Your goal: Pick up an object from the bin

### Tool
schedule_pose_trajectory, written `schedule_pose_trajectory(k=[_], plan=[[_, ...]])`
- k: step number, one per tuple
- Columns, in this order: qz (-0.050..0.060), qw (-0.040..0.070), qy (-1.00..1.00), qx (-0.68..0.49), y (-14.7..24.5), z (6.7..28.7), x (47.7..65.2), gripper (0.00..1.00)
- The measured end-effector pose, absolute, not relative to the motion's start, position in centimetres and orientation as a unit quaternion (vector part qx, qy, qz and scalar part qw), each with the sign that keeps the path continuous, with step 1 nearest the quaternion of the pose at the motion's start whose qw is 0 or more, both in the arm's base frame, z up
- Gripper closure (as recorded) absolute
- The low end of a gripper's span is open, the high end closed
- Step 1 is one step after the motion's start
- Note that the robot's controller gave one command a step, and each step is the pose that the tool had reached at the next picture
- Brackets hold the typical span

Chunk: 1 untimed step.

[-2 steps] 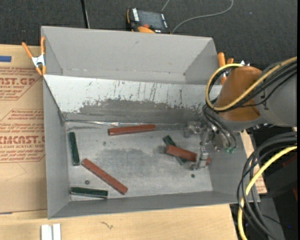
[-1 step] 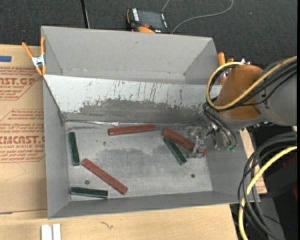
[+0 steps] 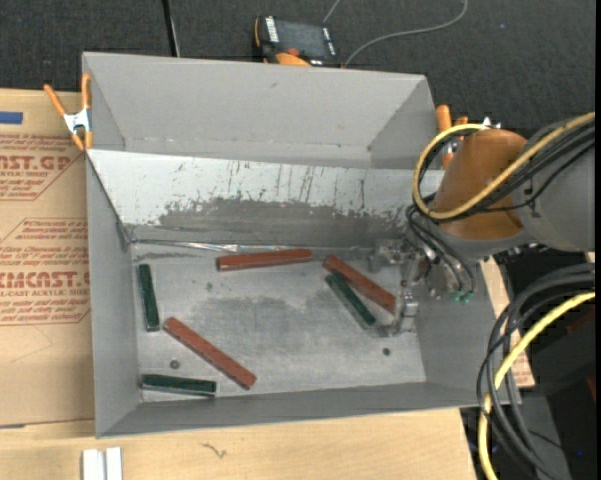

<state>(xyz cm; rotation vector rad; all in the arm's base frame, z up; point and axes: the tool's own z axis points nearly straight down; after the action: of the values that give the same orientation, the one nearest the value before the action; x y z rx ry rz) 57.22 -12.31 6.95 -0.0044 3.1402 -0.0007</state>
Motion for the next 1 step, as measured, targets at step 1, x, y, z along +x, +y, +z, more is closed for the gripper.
schedule_pose_trajectory(k=[1], plan=[[0.000, 0.001, 1.000, -0.001, -12.30, 6.95, 57.22, 1.00]])
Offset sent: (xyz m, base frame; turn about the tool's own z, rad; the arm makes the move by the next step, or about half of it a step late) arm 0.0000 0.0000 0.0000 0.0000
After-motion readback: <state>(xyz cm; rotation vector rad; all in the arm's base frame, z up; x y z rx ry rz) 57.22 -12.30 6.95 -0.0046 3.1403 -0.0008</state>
